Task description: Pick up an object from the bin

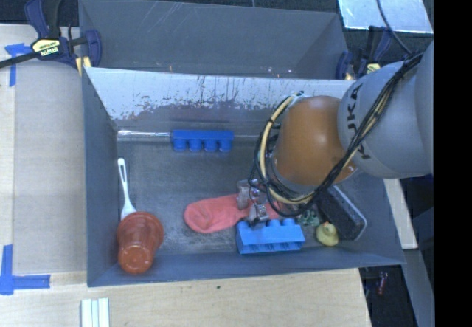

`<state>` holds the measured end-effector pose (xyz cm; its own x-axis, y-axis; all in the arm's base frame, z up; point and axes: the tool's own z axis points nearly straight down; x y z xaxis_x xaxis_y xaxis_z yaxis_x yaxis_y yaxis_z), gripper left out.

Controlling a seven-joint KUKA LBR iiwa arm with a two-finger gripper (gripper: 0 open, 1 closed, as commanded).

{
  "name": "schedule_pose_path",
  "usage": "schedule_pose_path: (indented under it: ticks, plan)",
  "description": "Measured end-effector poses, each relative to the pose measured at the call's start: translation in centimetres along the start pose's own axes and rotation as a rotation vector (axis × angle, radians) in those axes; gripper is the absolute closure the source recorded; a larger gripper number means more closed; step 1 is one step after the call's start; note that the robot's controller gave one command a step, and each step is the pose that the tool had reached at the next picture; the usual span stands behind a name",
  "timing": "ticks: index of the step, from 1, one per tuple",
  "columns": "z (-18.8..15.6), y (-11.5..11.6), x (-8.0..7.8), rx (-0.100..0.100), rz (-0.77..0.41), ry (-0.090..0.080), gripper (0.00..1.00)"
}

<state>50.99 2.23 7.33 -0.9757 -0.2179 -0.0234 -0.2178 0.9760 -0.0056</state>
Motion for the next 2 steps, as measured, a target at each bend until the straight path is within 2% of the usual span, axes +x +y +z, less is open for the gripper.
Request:
schedule_pose_path:
  ticks: [2]
  plan:
    - [-3.0, 0.0, 0.0, -0.001, -0.001, 0.002, 1.0]
